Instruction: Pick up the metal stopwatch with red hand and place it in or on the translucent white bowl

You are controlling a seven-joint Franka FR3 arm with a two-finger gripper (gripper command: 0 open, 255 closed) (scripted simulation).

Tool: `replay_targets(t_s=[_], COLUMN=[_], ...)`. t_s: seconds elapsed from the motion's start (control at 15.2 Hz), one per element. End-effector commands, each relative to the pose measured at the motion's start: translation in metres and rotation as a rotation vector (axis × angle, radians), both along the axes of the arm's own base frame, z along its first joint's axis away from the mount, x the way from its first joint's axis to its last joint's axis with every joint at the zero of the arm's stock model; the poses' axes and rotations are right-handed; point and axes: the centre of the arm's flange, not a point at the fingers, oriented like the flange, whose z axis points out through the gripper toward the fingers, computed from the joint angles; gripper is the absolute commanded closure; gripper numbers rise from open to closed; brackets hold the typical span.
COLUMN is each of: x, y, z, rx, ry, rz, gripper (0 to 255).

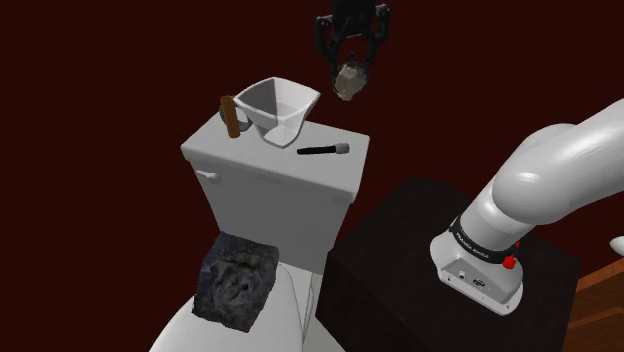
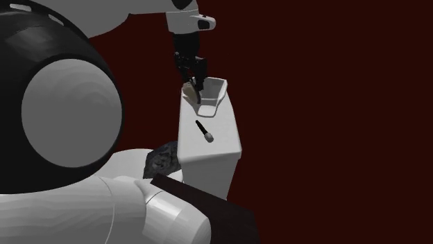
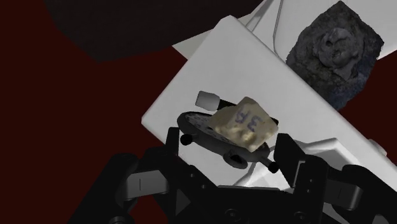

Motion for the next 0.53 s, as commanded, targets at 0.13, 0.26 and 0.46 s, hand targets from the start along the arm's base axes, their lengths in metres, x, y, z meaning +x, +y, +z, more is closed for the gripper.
replay_targets(t_s=[0.13, 0.26, 0.46], x=[0.0, 0.025, 0.064], y=[0.0, 0.006, 0.016], z=[0.017, 0.02, 0.025], rx=[0.0, 0.0, 0.0], ry=[0.0, 0.0, 0.0], rz=[0.0, 0.0, 0.0], gripper=[255, 255, 255])
